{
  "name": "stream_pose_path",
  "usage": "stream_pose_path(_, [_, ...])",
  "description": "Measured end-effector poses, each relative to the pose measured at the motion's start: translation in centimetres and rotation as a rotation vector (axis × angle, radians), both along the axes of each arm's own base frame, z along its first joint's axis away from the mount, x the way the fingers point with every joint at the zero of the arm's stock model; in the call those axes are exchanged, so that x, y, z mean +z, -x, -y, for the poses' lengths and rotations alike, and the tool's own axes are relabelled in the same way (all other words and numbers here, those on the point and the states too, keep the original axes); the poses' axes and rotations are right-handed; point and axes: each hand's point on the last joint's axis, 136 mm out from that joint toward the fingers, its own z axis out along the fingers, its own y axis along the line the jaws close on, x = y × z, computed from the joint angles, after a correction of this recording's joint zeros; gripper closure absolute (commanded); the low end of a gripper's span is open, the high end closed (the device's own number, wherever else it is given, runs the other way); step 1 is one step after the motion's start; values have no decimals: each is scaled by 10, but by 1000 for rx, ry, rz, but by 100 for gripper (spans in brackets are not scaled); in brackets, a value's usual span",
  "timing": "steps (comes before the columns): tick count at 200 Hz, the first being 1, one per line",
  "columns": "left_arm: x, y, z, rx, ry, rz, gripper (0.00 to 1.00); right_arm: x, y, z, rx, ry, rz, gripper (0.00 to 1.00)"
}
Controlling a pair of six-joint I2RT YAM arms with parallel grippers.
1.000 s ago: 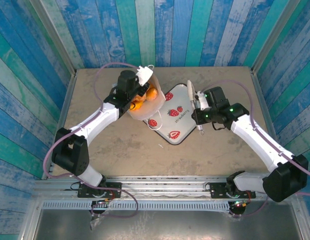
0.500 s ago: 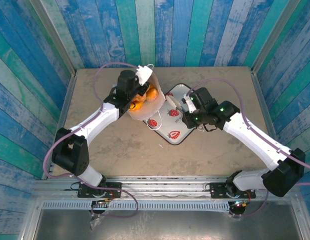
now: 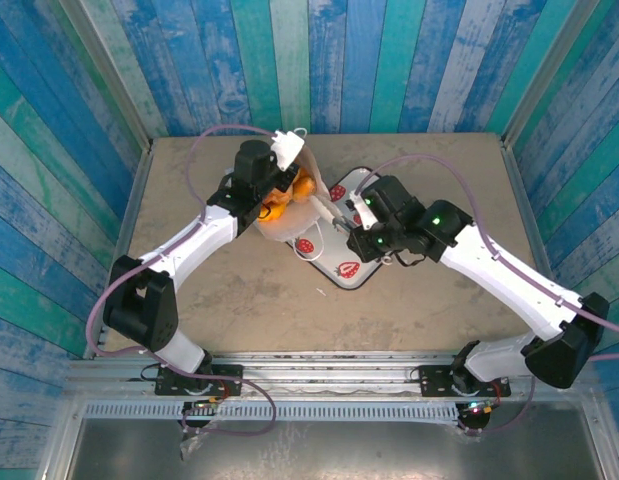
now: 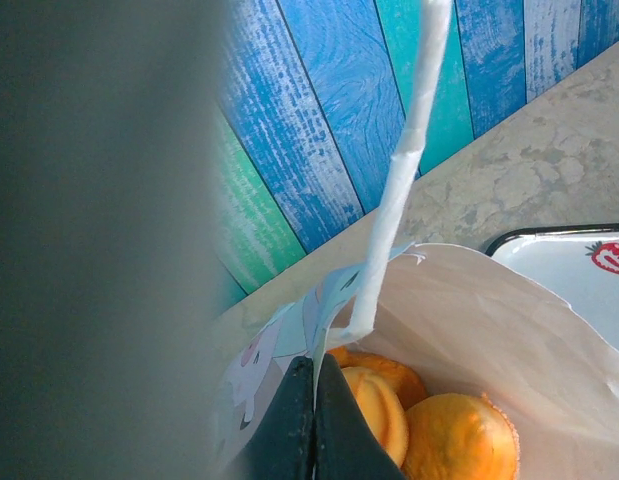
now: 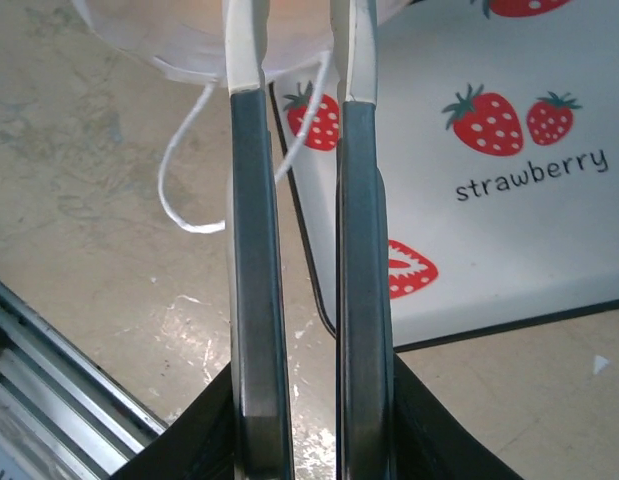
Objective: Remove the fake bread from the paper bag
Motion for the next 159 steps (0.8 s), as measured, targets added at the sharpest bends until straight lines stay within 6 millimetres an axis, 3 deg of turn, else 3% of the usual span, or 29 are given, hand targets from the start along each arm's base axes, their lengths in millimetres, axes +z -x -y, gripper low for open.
stream_pose_path(83, [0,1,2,-7,19,-8,100,-17,-17,-24,6,12,-29,62])
stream_pose_path(159, [0,2,4,-20,22,-11,99,-18,-57,-50,-30,31,32,53])
